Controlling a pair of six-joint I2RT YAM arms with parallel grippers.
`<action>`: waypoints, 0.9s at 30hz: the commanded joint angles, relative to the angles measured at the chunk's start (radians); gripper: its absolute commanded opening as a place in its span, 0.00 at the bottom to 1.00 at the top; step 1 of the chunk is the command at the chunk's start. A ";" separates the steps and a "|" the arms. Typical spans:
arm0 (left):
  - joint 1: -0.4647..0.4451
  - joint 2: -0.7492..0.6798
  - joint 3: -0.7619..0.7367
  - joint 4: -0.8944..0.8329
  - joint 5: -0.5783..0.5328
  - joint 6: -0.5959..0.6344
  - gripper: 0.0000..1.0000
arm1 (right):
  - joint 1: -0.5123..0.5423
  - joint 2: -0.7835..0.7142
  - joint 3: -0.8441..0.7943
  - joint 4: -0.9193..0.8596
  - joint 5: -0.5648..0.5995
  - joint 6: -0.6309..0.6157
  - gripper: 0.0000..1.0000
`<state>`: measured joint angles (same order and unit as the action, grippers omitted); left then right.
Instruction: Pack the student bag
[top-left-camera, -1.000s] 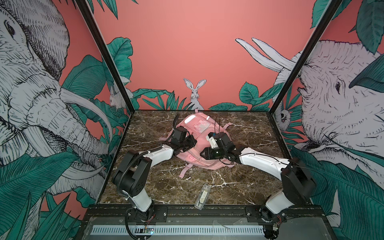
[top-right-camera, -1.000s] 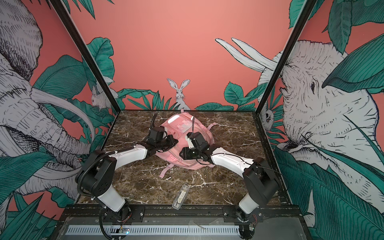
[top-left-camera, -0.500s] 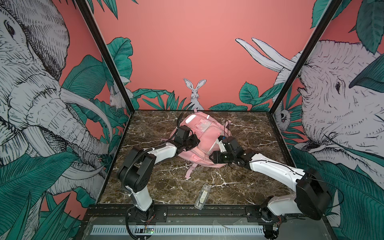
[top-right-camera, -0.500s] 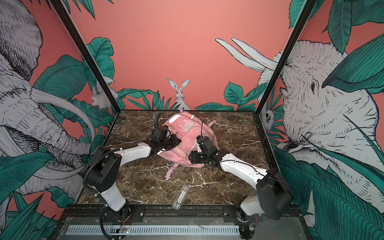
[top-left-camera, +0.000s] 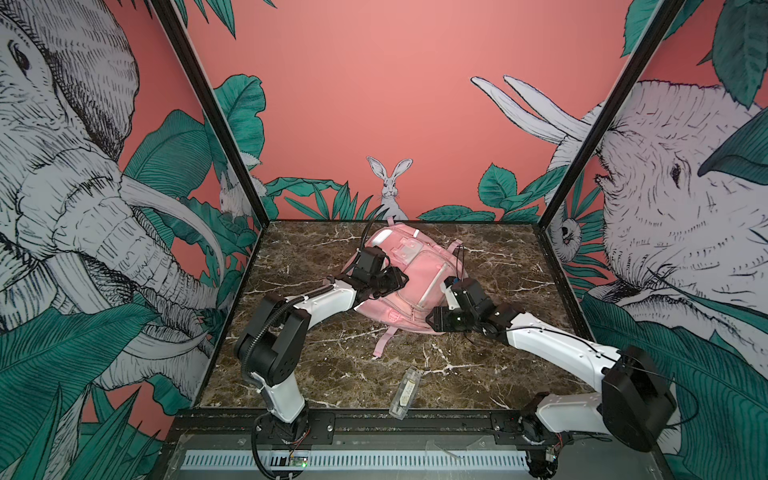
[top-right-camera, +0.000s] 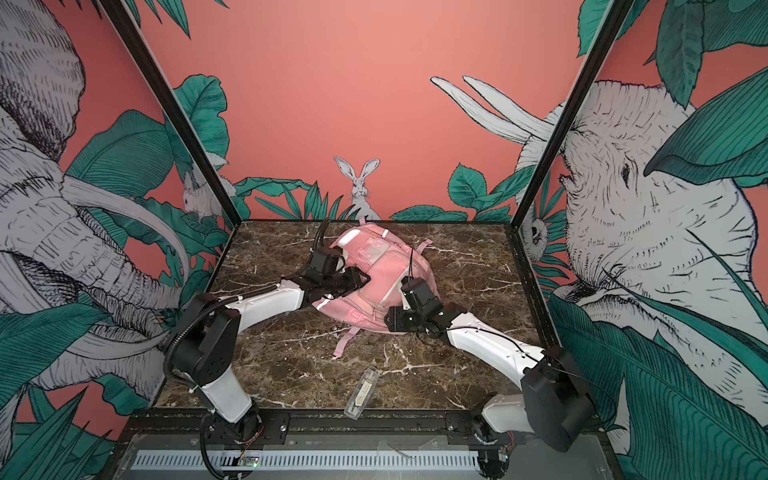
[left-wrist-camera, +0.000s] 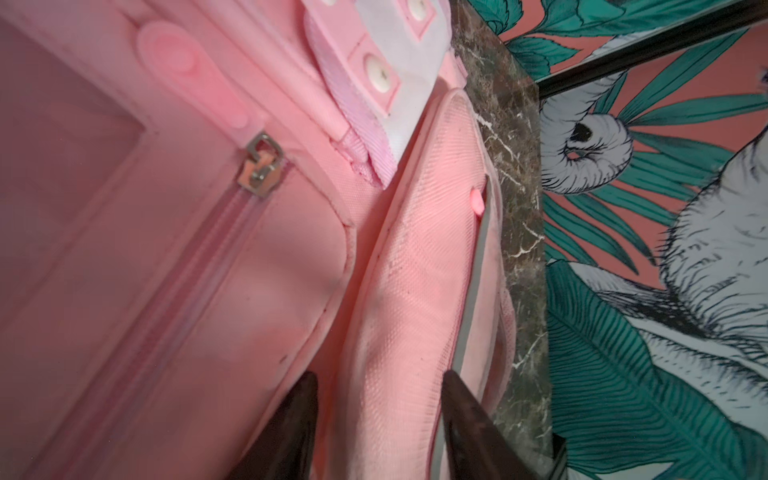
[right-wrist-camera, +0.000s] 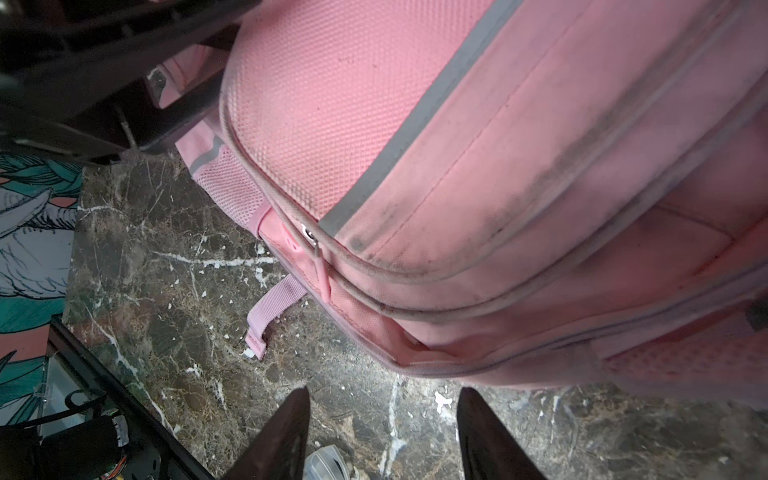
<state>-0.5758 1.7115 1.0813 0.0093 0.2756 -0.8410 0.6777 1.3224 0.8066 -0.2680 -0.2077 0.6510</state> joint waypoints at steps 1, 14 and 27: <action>-0.004 -0.064 0.031 -0.139 -0.050 0.092 0.58 | -0.005 -0.029 0.001 -0.009 0.021 0.006 0.58; -0.002 -0.208 0.085 -0.360 -0.193 0.294 0.78 | 0.005 -0.078 -0.039 -0.034 0.022 0.023 0.63; -0.005 -0.324 -0.004 -0.447 -0.156 0.368 0.78 | 0.116 -0.085 -0.069 -0.038 0.085 0.093 0.63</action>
<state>-0.5774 1.4429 1.1088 -0.3779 0.1123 -0.5106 0.7654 1.2606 0.7479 -0.3050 -0.1612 0.7143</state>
